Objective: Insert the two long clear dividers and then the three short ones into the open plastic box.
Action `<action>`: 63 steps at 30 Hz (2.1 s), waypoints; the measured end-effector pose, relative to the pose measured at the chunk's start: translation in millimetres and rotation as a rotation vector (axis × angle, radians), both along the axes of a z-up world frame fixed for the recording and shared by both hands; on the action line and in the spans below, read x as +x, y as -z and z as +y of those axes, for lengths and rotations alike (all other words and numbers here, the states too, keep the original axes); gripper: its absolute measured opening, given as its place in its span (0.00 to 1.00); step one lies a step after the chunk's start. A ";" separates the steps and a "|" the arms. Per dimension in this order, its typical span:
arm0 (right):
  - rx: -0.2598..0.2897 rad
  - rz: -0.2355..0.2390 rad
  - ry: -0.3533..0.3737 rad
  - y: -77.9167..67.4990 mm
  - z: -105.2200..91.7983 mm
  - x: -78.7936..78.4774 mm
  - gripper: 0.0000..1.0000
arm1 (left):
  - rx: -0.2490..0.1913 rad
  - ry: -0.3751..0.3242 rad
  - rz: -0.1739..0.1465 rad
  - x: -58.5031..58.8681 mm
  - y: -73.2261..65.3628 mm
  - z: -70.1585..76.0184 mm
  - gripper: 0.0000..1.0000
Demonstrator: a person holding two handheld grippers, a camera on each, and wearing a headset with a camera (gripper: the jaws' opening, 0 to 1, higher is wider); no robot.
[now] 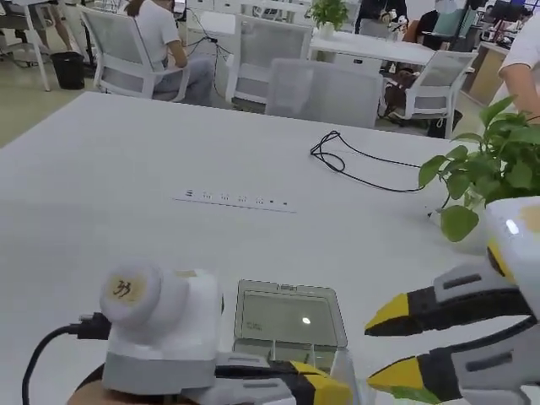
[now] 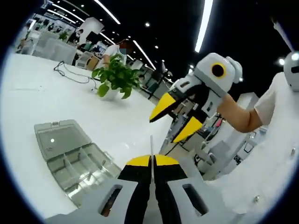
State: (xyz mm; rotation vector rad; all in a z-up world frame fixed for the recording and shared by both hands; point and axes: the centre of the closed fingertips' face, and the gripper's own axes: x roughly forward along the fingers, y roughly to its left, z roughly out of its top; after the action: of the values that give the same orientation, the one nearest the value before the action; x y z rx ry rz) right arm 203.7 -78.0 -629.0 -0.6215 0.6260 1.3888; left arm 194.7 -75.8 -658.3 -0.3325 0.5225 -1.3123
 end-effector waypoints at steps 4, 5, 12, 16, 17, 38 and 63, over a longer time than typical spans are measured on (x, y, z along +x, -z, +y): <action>0.029 0.079 -0.046 -5.2 1.9 -7.0 0.20 | -0.006 0.064 -0.098 -8.6 -8.0 1.3 0.00; 0.032 0.103 -0.057 -5.7 2.6 -9.8 0.19 | -0.006 0.079 -0.110 -11.1 -9.9 1.8 0.00; 0.030 0.203 -0.147 -4.9 10.3 -28.3 0.14 | -0.042 0.145 -0.191 -21.1 -22.9 3.4 0.00; 0.027 0.231 -0.182 -3.6 14.7 -35.4 0.10 | -0.048 0.164 -0.217 -23.8 -24.9 3.6 0.00; 0.026 0.233 -0.187 -3.4 16.1 -36.3 0.10 | -0.050 0.170 -0.221 -24.8 -25.4 3.4 0.00; 0.026 0.268 -0.234 4.1 18.1 -41.4 0.03 | -0.044 0.173 -0.216 -27.8 -19.4 5.4 0.00; 0.037 0.233 -0.198 1.0 19.4 -35.1 0.03 | 0.022 0.087 -0.188 -20.6 -3.3 28.2 0.04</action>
State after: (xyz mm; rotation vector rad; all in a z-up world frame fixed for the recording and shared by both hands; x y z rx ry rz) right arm 168.6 -58.6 -630.0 -0.5055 0.7367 1.6708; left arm 174.1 -47.6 -654.9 -0.1671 0.3967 -1.4052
